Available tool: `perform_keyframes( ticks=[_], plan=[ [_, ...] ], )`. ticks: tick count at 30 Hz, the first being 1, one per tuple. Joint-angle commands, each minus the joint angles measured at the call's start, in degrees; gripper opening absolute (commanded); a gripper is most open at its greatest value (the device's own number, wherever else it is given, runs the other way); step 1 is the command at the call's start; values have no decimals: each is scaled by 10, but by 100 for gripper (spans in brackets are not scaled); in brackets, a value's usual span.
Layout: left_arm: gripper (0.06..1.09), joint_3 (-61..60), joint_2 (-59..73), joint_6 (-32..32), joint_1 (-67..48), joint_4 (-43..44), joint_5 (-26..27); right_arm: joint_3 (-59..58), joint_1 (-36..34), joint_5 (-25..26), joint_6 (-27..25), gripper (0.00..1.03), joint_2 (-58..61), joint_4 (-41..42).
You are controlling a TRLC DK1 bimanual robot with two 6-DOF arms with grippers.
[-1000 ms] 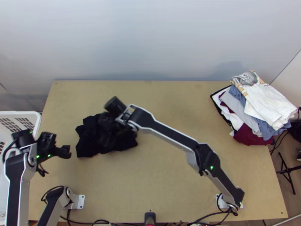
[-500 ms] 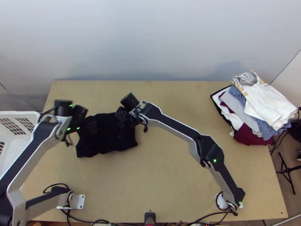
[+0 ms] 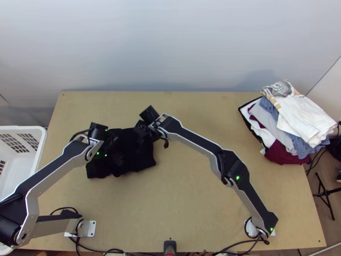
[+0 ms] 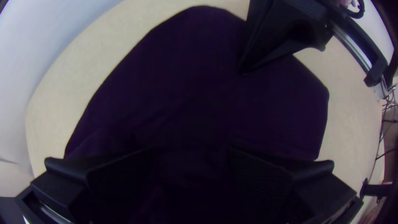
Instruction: Fold the t-shirt
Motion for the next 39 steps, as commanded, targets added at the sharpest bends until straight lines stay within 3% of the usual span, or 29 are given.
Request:
perform_keyframes(
  ticks=[1, 10, 13, 21, 29, 39],
  plan=[
    [93, -58, -8, 90, 73, 3, -12, 7, 9, 0, -2, 3, 15, -4],
    [93, -43, -52, 276, 283, -17, -13, 13, 8, 0, -3, 3, 27, -5],
    [93, -34, -76, 283, 289, -57, -8, 13, 8, 0, -3, 3, 29, -5],
    [93, -45, -99, 251, 261, -59, -3, 69, 10, -4, 9, 3, 10, -20],
    [93, -58, -100, 248, 261, -59, -3, 136, 76, -12, 14, 3, 42, 20],
    [94, -32, -144, 336, 401, -61, 16, 139, 97, -11, 13, 3, 74, 25]
  ],
)
